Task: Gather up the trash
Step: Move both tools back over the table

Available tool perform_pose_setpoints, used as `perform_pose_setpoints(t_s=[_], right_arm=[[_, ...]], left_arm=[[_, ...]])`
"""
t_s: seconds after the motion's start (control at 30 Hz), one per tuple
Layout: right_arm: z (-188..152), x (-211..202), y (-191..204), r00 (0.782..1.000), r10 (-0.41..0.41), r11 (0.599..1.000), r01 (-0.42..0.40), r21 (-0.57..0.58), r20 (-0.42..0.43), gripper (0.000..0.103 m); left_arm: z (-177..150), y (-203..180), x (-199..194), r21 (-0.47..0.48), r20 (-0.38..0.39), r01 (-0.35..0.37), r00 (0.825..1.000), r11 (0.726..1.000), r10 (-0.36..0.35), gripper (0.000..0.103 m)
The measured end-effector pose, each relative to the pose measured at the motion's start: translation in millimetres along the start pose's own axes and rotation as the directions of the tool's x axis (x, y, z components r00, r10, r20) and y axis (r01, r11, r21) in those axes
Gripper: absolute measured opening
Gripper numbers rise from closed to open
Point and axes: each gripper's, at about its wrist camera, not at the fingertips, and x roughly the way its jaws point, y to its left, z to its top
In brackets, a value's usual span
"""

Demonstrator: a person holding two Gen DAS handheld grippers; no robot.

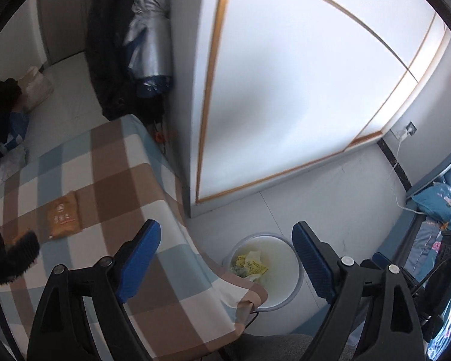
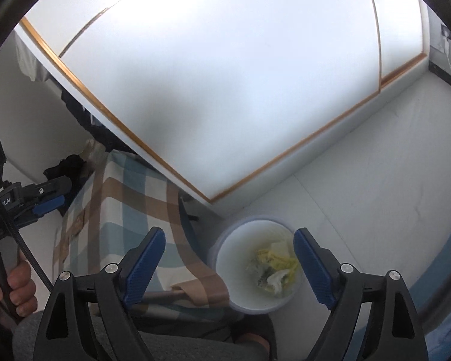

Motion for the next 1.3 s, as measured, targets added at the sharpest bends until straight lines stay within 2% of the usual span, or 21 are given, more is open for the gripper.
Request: perform_pose_setpoints(t_s=[0.17,0.3,0.4,0.5,0.77,1.07,1.17,1.3], right_arm=[[14.3,-17.1,48.1,0.998,0.037,0.997,-0.033,-0.072,0.054,0.089],[26.4,-31.9,97.3,0.99,0.101,0.986,-0.087,-0.139,0.099,0.09],[30.9,-40.1,133.0,0.981,0.143,0.974,-0.117,-0.194,0.127,0.092],[32.3,-42.8,167.4,0.972,0.189,0.958,-0.151,-0.244,0.141,0.094],[19.5,-24.2,245.9,0.958,0.274,0.915,-0.235,-0.328,0.08,0.095],[-3.1,21.2,316.1,0.957,0.29,0.874,-0.275,-0.401,-0.024,0.096],[-11.5,44.2,331.2,0.963,0.261,0.866,-0.264,-0.425,-0.067,0.096],[-22.3,75.8,346.3,0.964,0.235,0.852,-0.266,-0.451,-0.125,0.096]], left_arm=[[3.4,39.7,-44.6,-0.065,0.104,-0.046,0.993,0.997,0.053,0.088],[6.1,70.1,-81.0,-0.115,0.196,-0.09,0.974,0.989,0.112,0.089],[3.9,93.7,-100.9,-0.16,0.217,-0.096,0.968,0.983,0.13,0.092],[-6.1,125.0,-116.8,-0.244,0.239,-0.115,0.955,0.963,0.174,0.092],[-29.2,194.8,-141.0,-0.365,0.257,-0.164,0.928,0.916,0.268,0.092],[-50.4,257.4,-137.3,-0.464,0.237,-0.203,0.909,0.862,0.342,0.092],[-60.6,273.6,-130.6,-0.499,0.222,-0.209,0.907,0.841,0.357,0.092],[-68.1,289.6,-123.0,-0.509,0.173,-0.234,0.915,0.828,0.365,0.092]])
